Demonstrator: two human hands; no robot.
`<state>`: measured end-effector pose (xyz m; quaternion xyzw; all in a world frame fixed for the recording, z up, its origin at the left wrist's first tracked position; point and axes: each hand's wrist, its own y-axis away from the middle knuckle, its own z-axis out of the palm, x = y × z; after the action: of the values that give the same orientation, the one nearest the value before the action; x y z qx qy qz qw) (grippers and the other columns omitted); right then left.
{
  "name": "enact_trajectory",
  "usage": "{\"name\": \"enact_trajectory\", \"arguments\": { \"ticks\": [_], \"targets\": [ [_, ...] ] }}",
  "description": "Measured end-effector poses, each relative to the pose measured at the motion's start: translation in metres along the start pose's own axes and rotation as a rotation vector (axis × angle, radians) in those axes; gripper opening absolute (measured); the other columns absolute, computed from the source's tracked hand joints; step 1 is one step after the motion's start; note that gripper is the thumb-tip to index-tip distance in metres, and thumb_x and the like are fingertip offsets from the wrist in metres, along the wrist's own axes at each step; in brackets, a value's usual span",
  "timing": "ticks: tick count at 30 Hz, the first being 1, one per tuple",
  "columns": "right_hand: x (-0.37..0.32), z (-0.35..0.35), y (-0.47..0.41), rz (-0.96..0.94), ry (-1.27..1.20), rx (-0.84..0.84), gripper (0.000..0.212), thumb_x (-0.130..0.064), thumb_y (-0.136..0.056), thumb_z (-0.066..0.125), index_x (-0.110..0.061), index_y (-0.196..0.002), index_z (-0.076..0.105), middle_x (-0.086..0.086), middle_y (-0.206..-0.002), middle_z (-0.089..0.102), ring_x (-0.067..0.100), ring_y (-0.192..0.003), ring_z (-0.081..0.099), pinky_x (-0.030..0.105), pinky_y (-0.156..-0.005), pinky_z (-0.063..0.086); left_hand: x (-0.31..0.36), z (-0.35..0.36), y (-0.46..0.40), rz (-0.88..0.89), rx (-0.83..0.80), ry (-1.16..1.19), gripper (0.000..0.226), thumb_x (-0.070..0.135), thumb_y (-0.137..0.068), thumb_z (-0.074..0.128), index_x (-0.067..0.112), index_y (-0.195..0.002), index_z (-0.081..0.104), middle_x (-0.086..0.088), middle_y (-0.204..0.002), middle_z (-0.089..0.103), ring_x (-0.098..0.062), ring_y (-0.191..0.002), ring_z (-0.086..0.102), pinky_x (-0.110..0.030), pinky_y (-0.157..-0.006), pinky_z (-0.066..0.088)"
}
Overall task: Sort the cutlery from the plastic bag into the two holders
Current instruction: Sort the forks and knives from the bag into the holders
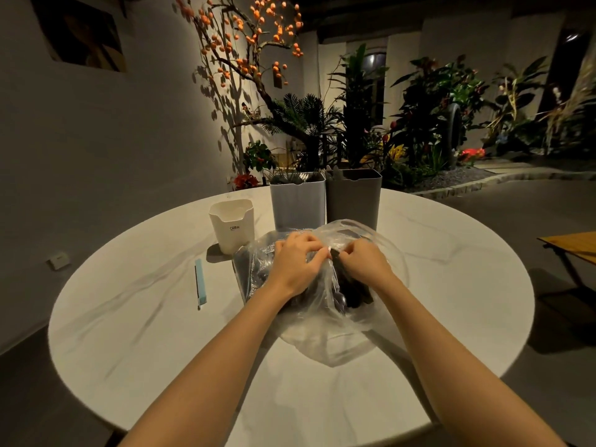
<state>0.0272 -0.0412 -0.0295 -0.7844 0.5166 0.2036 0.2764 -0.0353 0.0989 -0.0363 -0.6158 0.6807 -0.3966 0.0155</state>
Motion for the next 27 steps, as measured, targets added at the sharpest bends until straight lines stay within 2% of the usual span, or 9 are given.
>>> {"name": "enact_trajectory", "arguments": {
  "ticks": [2, 5, 9, 11, 14, 16, 18, 21, 27],
  "targets": [
    [-0.001, 0.003, 0.006, -0.03, 0.139, -0.064, 0.03, -0.035, -0.095, 0.049, -0.014, -0.076, 0.056, 0.006, -0.081, 0.057, 0.022, -0.078, 0.054, 0.032, -0.068, 0.045, -0.004, -0.003, 0.003, 0.022, -0.028, -0.057, 0.039, 0.041, -0.088, 0.039, 0.021, -0.091, 0.072, 0.007, -0.103, 0.063, -0.008, -0.1, 0.047, -0.03, -0.09, 0.022],
    [-0.006, 0.005, 0.015, -0.055, 0.255, -0.152, 0.046, -0.059, -0.093, 0.042, -0.015, -0.089, 0.056, 0.006, -0.094, 0.054, 0.021, -0.087, 0.052, 0.032, -0.069, 0.043, -0.006, -0.008, 0.007, 0.039, -0.021, -0.11, 0.041, 0.037, -0.088, 0.036, 0.016, -0.088, 0.071, 0.005, -0.097, 0.065, -0.011, -0.093, 0.052, -0.032, -0.093, 0.024],
    [-0.006, 0.006, 0.015, -0.063, 0.303, -0.222, 0.052, -0.061, -0.091, 0.045, -0.011, -0.097, 0.061, 0.003, -0.096, 0.062, 0.02, -0.089, 0.056, 0.035, -0.077, 0.051, -0.002, -0.011, 0.008, 0.001, 0.018, -0.092, 0.044, 0.039, -0.089, 0.038, 0.012, -0.078, 0.072, 0.004, -0.086, 0.065, -0.014, -0.082, 0.055, -0.034, -0.094, 0.027],
    [-0.004, 0.007, 0.011, -0.055, 0.268, -0.247, 0.047, -0.058, -0.091, 0.049, -0.013, -0.098, 0.061, 0.004, -0.094, 0.063, 0.022, -0.088, 0.06, 0.036, -0.08, 0.052, -0.004, -0.012, 0.008, 0.007, -0.038, -0.125, 0.033, 0.036, -0.087, 0.043, 0.017, -0.074, 0.066, 0.006, -0.094, 0.064, -0.014, -0.089, 0.055, -0.033, -0.095, 0.025],
    [-0.001, 0.004, 0.007, -0.051, 0.226, -0.269, 0.038, -0.047, -0.094, 0.053, -0.01, -0.098, 0.06, 0.007, -0.092, 0.062, 0.024, -0.085, 0.059, 0.035, -0.077, 0.049, 0.0, -0.015, 0.011, 0.009, -0.167, -0.176, 0.011, 0.024, -0.087, 0.051, 0.023, -0.095, 0.058, 0.005, -0.114, 0.057, -0.014, -0.102, 0.047, -0.031, -0.098, 0.017],
    [-0.001, 0.002, 0.006, -0.046, 0.19, -0.273, 0.03, -0.038, -0.097, 0.052, -0.009, -0.096, 0.058, 0.008, -0.089, 0.06, 0.023, -0.082, 0.055, 0.033, -0.073, 0.044, 0.008, -0.016, 0.015, -0.032, -0.231, -0.168, 0.031, 0.014, -0.089, 0.052, 0.021, -0.119, 0.051, 0.003, -0.126, 0.053, -0.014, -0.104, 0.039, -0.033, -0.104, 0.017],
    [-0.001, 0.002, 0.006, -0.013, 0.163, -0.272, 0.027, -0.032, -0.097, 0.05, -0.011, -0.08, 0.052, 0.005, -0.079, 0.055, 0.023, -0.079, 0.052, 0.032, -0.071, 0.041, 0.014, -0.018, 0.017, -0.062, -0.247, -0.149, 0.042, 0.011, -0.09, 0.05, 0.019, -0.131, 0.044, 0.001, -0.132, 0.052, -0.018, -0.114, 0.04, -0.037, -0.107, 0.019],
    [-0.006, 0.004, 0.005, 0.033, 0.179, -0.257, 0.034, -0.036, -0.095, 0.044, -0.018, -0.066, 0.044, 0.004, -0.079, 0.056, 0.024, -0.081, 0.054, 0.033, -0.073, 0.042, 0.017, -0.018, 0.019, -0.074, -0.272, -0.142, 0.046, 0.013, -0.091, 0.049, 0.019, -0.135, 0.041, -0.001, -0.133, 0.052, -0.02, -0.122, 0.041, -0.037, -0.107, 0.02],
    [-0.012, 0.002, 0.005, 0.021, 0.296, -0.299, 0.045, -0.059, -0.091, 0.05, -0.015, -0.093, 0.058, 0.002, -0.091, 0.062, 0.023, -0.087, 0.058, 0.034, -0.076, 0.045, 0.019, -0.018, 0.021, -0.115, -0.305, -0.146, 0.047, 0.021, -0.095, 0.05, 0.022, -0.139, 0.036, -0.004, -0.139, 0.048, -0.024, -0.126, 0.037, -0.04, -0.11, 0.019]
  ]
}}
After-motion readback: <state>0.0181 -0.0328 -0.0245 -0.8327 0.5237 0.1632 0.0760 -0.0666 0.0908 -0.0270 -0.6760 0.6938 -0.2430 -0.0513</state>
